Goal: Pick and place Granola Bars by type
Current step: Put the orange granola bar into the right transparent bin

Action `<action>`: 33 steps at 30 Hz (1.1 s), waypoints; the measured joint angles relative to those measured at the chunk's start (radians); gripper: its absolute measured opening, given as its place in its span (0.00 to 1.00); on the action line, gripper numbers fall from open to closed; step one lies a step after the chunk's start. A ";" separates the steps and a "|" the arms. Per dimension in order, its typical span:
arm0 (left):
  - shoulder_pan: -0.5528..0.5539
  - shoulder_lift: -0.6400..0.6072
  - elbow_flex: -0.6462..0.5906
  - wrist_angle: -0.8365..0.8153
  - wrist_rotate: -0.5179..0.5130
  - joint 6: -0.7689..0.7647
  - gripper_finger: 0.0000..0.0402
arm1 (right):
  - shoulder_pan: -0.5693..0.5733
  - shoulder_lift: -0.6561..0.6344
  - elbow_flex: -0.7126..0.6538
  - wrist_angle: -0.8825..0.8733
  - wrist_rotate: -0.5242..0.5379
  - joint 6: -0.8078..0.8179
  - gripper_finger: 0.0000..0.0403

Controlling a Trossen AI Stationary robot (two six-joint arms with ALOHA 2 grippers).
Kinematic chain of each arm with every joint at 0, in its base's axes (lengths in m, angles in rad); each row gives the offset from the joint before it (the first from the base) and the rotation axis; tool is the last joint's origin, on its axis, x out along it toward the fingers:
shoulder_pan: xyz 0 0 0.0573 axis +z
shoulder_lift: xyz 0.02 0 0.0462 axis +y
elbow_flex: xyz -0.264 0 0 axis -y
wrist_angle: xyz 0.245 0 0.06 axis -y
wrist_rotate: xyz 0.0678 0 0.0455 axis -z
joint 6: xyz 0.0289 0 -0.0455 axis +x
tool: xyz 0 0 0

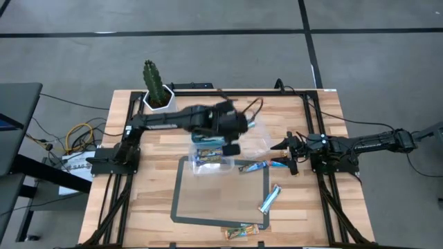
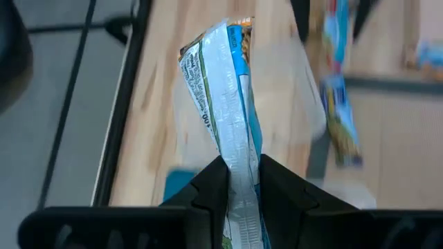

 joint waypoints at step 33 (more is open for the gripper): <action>0.205 0.004 -0.204 0.552 0.351 -0.017 0.17 | 0.000 0.000 0.000 0.000 0.000 0.000 0.62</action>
